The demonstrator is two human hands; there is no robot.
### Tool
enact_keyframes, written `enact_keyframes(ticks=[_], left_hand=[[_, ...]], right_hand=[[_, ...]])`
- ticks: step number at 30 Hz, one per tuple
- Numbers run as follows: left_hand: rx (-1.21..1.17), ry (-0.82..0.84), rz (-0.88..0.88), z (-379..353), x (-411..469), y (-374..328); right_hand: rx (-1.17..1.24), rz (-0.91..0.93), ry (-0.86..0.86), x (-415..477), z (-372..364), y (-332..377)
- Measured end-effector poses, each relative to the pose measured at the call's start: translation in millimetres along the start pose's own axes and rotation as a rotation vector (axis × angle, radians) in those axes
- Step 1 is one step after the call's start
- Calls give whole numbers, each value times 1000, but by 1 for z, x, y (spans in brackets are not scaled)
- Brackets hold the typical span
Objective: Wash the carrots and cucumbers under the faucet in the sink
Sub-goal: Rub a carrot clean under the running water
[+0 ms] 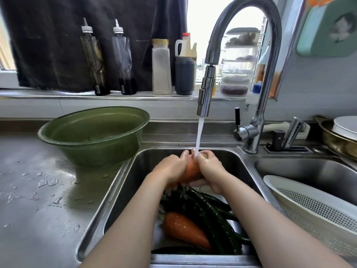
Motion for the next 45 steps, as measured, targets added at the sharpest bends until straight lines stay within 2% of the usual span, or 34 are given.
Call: enact_keyframes(ticks=[4,6,11,14,16,19,20,22,28,30,34,36,39,42,45], left_hand=[[203,-29,-50,13,3,8],[223,4,-91,15,0,6],[174,47,-193,11,0,0],[214,-2,-244,9,1,-3],[272,-51,-255,11,2,-2],[299,-88,-233,16,6,6],[295,-92,-225,17,6,9],[279,-92,-208,17,8,11],[193,-71,-195,10,9,10],[205,-92,-183,9,10,9],[228,-98,-142,10,11,13],[208,-87,-130,10,11,14],[180,-73,-142,5,10,10],[169,-66,-143,-1,8,3],[193,-79,-124,0,8,2]], right_hand=[[4,21,280,1,0,-3],[-19,55,323,0,4,-4],[-136,109,113,-10,3,5],[-166,126,35,-6,8,7],[-118,105,117,-3,9,4],[69,32,361,-5,4,-1],[78,36,391,-6,4,-2],[-1,78,357,-8,4,-1],[-280,177,57,-8,2,4],[-242,154,90,-5,3,3],[-45,82,299,0,5,-3],[-119,117,262,1,5,-3],[-271,130,56,-1,5,-1],[-285,150,-95,2,8,0],[-211,104,38,5,10,-3]])
Point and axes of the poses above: each hand's wrist, its own x-axis towards the middle knuckle, its own z-axis out of the back of the hand, y = z × x, the point moved 5 cm from there along x, towards the middle knuckle, and after that the axes turned 3 degrees about -z, right-handed, at the moved point
